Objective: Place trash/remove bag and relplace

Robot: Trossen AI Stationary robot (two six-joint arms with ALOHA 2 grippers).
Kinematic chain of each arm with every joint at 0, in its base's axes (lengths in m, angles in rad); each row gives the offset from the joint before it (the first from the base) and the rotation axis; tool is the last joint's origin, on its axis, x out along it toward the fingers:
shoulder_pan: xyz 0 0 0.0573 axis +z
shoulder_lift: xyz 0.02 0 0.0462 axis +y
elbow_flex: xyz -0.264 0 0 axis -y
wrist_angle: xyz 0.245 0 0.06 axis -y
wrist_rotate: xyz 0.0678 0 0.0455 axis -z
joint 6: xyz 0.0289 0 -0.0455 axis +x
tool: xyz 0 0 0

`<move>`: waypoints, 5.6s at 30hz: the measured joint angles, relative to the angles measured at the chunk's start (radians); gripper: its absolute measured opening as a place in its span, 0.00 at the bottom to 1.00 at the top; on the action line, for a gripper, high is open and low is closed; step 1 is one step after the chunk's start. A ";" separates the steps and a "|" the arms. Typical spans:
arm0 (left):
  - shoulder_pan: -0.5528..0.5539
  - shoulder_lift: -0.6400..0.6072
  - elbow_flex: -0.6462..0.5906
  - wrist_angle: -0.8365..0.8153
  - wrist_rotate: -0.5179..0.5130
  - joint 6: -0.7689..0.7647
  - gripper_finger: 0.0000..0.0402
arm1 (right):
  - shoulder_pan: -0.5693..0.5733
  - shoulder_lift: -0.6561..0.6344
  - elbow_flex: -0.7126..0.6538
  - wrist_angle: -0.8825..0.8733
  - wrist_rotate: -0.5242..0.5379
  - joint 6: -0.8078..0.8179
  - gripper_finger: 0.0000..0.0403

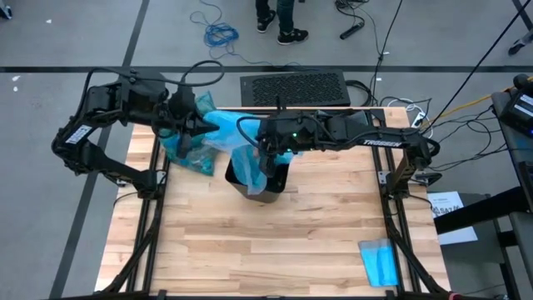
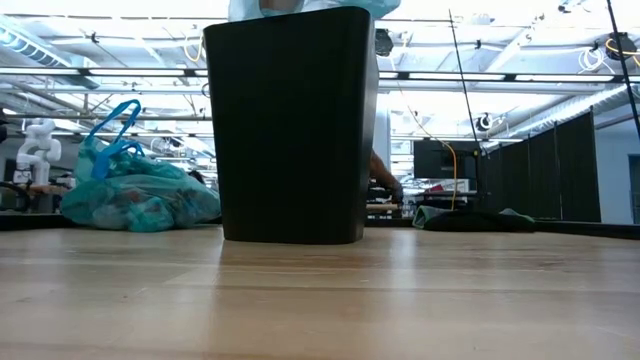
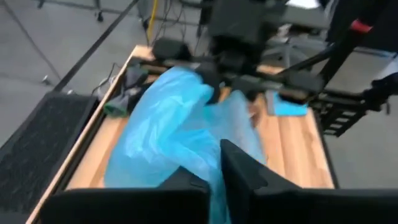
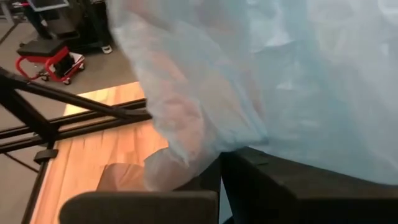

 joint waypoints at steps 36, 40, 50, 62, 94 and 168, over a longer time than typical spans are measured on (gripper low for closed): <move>0.001 -0.136 0.000 0.147 0.079 -0.161 0.68 | -0.005 0.000 0.000 0.002 -0.029 -0.028 0.00; 0.001 -0.135 0.000 0.040 0.054 -0.160 0.68 | -0.005 0.000 0.000 0.003 -0.029 -0.034 0.00; 0.000 -0.024 -0.001 0.018 0.016 -0.125 0.68 | -0.012 0.000 0.000 0.024 -0.033 -0.050 0.00; 0.000 -0.065 0.002 0.165 -0.047 -0.106 0.68 | -0.020 0.000 0.000 0.023 -0.053 -0.055 0.00; -0.084 -0.244 -0.290 -0.057 -0.186 -0.440 0.68 | -0.054 -0.001 0.000 0.056 -0.076 -0.087 0.00; -0.314 -0.068 -0.737 0.827 -0.463 -0.604 0.68 | -0.219 -0.006 0.000 -0.071 -0.388 -0.214 0.00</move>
